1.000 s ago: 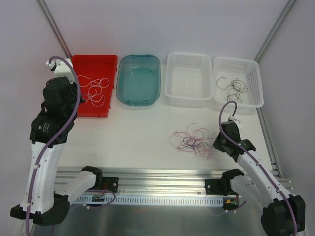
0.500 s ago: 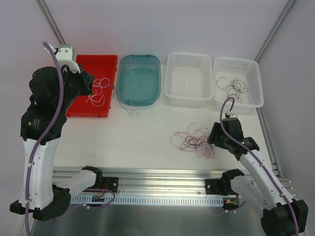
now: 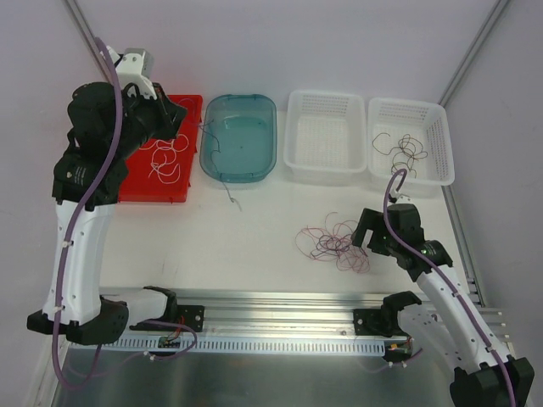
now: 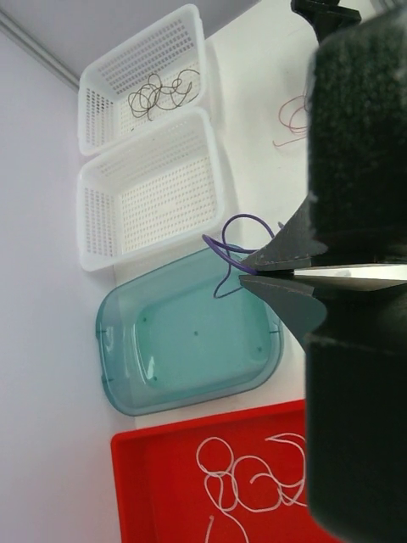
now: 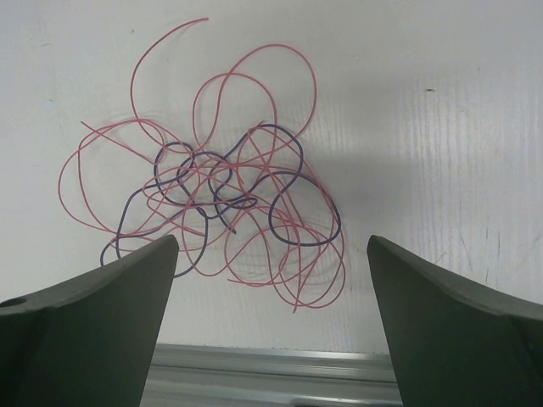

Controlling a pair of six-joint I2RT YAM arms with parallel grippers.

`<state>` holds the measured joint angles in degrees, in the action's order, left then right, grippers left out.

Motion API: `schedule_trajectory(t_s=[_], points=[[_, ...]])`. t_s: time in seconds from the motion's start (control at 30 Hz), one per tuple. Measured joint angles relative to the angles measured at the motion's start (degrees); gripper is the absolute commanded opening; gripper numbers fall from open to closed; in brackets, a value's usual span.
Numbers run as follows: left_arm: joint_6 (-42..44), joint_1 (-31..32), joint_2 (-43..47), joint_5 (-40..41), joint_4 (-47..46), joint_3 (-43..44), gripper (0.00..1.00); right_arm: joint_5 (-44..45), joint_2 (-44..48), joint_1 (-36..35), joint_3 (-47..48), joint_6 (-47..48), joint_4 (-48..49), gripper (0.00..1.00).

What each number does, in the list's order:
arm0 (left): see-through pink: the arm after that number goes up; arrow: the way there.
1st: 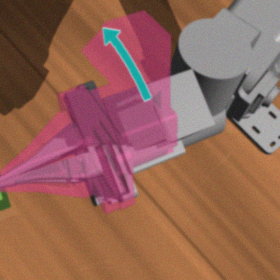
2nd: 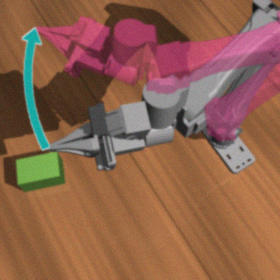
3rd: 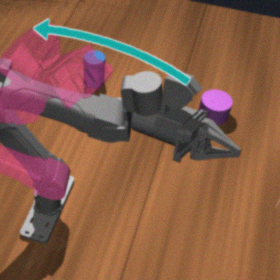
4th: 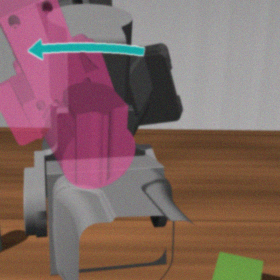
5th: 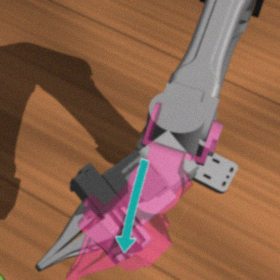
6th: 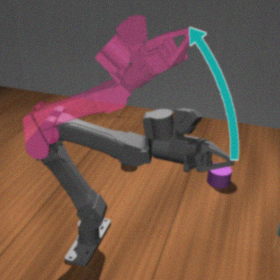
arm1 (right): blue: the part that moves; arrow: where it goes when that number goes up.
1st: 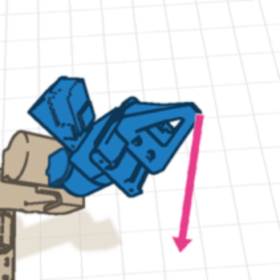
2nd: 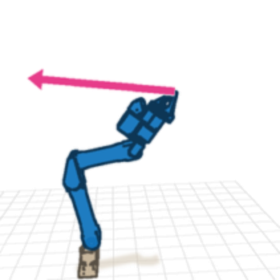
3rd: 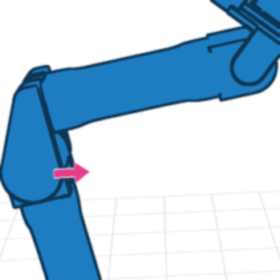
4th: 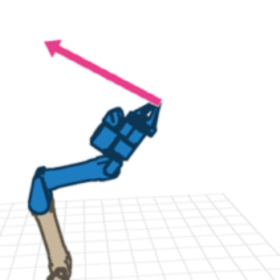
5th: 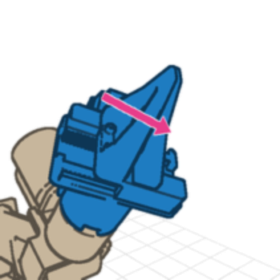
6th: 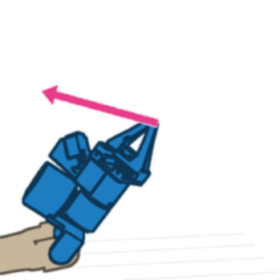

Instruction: Untangle the cables

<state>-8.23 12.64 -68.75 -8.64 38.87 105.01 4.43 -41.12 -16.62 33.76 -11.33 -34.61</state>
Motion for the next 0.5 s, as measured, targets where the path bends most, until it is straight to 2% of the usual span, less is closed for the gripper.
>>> schedule_trajectory(t_s=[0.23,0.5], points=[[-0.26,0.02,-3.32,-3.21,-5.22,-0.07,0.00,-2.21,-0.22,0.00,0.00,0.24,0.04,0.97],[0.22,0.02,-5.62,-1.57,-8.87,4.24,0.00,-5.01,-1.88,0.02,0.94,0.26,0.15,0.97]])
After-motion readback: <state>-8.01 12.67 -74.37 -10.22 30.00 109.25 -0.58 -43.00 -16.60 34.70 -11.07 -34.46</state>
